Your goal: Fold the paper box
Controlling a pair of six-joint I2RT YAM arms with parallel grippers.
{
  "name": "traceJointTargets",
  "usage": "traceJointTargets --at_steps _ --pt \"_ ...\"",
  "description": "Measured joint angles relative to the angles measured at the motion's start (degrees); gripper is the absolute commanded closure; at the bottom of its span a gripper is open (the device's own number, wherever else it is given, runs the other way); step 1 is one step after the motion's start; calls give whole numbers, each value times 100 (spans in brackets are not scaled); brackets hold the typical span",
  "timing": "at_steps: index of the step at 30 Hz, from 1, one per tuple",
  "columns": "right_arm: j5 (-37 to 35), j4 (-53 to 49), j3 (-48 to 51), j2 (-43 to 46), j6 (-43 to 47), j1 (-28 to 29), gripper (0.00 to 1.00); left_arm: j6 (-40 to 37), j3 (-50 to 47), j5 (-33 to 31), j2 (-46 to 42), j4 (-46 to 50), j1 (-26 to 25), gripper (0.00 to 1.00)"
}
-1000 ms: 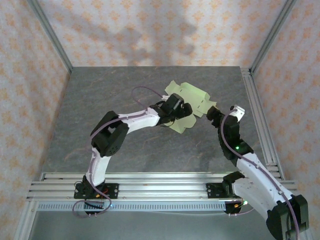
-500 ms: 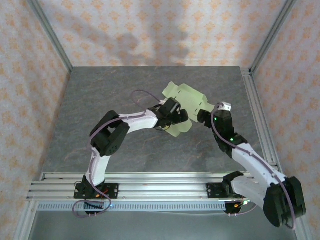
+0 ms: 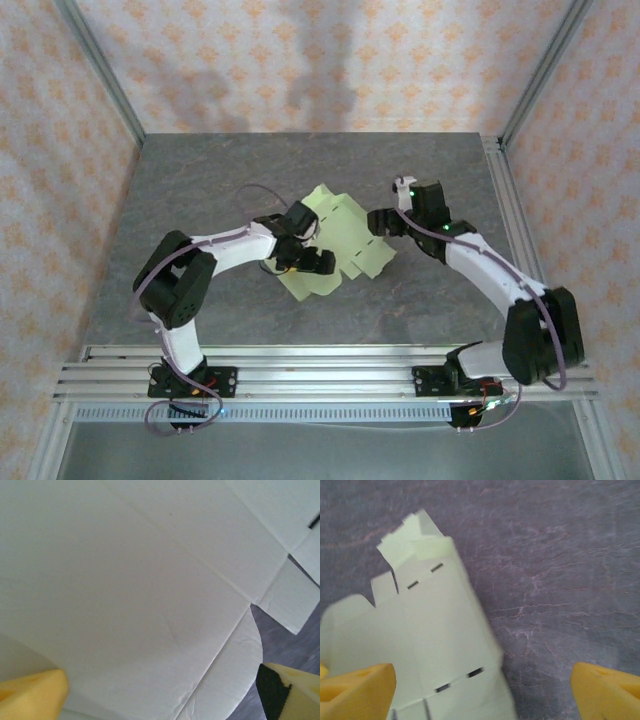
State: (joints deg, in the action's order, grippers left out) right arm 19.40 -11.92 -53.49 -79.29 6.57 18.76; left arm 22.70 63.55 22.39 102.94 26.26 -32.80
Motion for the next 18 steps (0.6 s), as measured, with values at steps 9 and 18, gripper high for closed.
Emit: traceJointTargets --at_steps 9,18 --pt "885 -916 -1582 -1978 964 -20 21 -466 -302 125 -295 199 216 4" --pt "1235 -1517 -3056 -3436 1187 83 51 -481 -330 127 -310 190 221 3"
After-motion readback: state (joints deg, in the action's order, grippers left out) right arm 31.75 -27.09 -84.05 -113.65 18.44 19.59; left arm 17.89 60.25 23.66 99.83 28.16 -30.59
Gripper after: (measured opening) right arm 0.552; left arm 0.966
